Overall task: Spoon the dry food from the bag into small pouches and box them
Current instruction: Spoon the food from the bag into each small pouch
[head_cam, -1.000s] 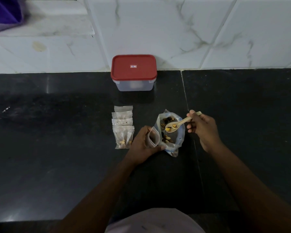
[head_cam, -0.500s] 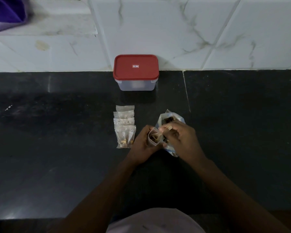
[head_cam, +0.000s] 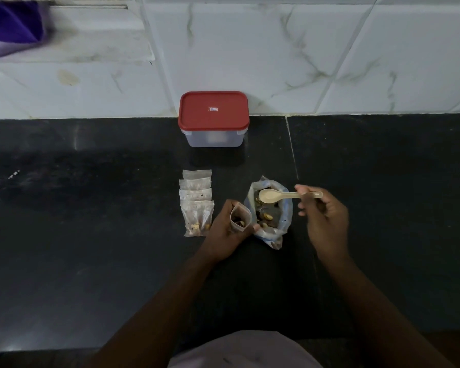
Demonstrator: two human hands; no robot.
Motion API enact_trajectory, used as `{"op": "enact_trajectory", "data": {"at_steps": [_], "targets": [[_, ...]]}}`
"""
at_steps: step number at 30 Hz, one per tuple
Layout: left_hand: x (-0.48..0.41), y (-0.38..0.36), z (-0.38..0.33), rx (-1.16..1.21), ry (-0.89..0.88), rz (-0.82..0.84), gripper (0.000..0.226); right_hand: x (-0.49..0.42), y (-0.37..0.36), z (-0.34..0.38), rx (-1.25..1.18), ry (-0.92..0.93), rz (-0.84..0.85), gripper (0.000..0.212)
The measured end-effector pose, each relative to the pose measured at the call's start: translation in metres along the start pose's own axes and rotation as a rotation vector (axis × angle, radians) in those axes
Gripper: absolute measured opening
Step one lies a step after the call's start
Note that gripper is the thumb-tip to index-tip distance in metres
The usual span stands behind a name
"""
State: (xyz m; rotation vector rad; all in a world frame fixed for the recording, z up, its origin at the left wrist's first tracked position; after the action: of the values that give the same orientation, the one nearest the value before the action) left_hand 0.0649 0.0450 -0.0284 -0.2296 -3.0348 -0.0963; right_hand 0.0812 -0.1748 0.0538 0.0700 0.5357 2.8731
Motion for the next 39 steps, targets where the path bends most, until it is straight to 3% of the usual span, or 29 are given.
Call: {"op": "enact_trajectory", "data": {"at_steps": [4, 8, 12, 14, 18, 21, 26, 29, 33, 36, 39], "targets": [[0.001, 0.001, -0.001, -0.025, 0.01, -0.036, 0.027, -0.009, -0.002, -0.036, 0.187, -0.18, -0.004, 0.011], [0.002, 0.004, -0.006, -0.05, 0.037, -0.063, 0.03, -0.008, -0.012, -0.052, 0.264, -0.231, 0.032, 0.013], [0.001, 0.005, -0.012, -0.083, 0.069, -0.066, 0.035, -0.004, -0.01, -0.034, 0.489, -0.056, 0.002, 0.019], [0.001, 0.004, -0.018, -0.13, 0.049, -0.074, 0.041, 0.005, -0.013, -0.012, 0.413, 0.035, 0.03, 0.018], [0.003, -0.003, -0.026, -0.27, 0.02, -0.076, 0.054, 0.035, -0.055, 0.013, 0.24, -0.034, 0.388, 0.024], [0.004, -0.001, -0.029, -0.36, 0.036, -0.097, 0.063, 0.042, -0.064, 0.02, 0.212, -0.042, 0.371, 0.026], [0.012, 0.007, -0.031, -0.407, 0.094, -0.06, 0.084, 0.046, -0.065, 0.023, 0.287, -0.025, 0.366, 0.011], [0.019, 0.016, -0.034, -0.249, 0.072, -0.058, 0.077, 0.045, -0.067, 0.026, 0.261, -0.026, 0.363, 0.01], [0.029, 0.021, -0.046, 0.013, 0.009, 0.014, 0.042, 0.04, -0.069, 0.034, 0.208, -0.002, 0.349, 0.018], [0.035, 0.033, -0.053, 0.049, -0.059, -0.055, 0.015, 0.04, -0.073, 0.042, 0.178, 0.048, 0.355, 0.025], [0.039, 0.045, -0.053, 0.016, -0.097, -0.103, 0.012, 0.041, -0.078, 0.05, 0.164, 0.091, 0.381, 0.028]]}}
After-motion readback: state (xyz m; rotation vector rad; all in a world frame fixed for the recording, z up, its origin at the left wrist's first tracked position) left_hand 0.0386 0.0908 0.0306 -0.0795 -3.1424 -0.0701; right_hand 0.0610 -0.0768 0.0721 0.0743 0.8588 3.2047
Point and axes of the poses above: each hand's wrist, its own x-axis away from the middle knuckle, its own y-axis out of the back of the hand, z = x × y, the point moved 8 cm from there along -x, towards the middle knuckle, and after that the axes turned 7 degrees about x, right-handed, at the moved point
